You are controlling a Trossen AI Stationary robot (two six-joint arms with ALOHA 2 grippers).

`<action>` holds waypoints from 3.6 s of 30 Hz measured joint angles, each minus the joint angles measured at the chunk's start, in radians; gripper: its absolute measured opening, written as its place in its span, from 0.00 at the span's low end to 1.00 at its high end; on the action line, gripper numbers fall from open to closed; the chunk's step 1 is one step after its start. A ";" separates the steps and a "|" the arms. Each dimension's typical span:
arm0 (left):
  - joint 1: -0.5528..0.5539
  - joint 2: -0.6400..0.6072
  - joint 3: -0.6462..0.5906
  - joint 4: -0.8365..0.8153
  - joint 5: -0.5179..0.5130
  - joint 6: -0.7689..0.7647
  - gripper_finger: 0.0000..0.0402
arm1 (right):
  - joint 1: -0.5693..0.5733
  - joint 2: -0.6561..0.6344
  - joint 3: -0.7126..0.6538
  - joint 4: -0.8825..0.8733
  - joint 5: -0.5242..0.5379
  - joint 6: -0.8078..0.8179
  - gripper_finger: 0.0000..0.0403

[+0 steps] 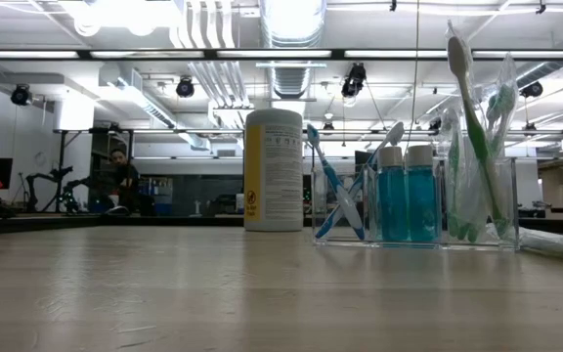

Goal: Pick & Place toothbrushing station
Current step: Put the green toothbrush into the right section of the transparent organizer

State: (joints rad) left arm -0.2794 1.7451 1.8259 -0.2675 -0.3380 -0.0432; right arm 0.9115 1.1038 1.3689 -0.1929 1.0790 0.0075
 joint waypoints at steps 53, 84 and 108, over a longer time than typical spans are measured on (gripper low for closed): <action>0.003 -0.145 0.000 -0.227 -0.677 0.119 0.23 | 0.000 0.049 -0.010 -0.906 0.019 1.045 0.03; 0.003 -0.145 0.000 -0.244 -0.677 0.114 0.23 | -0.173 0.313 -0.016 -1.220 -0.295 1.325 0.03; 0.003 -0.145 0.000 -0.250 -0.677 0.115 0.23 | -0.280 0.537 -0.056 -1.142 -0.425 1.315 0.03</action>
State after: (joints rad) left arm -0.2760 1.6001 1.8263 -0.5171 -1.0153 0.0715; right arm 0.6320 1.6412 1.3132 -1.3346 0.6537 1.3225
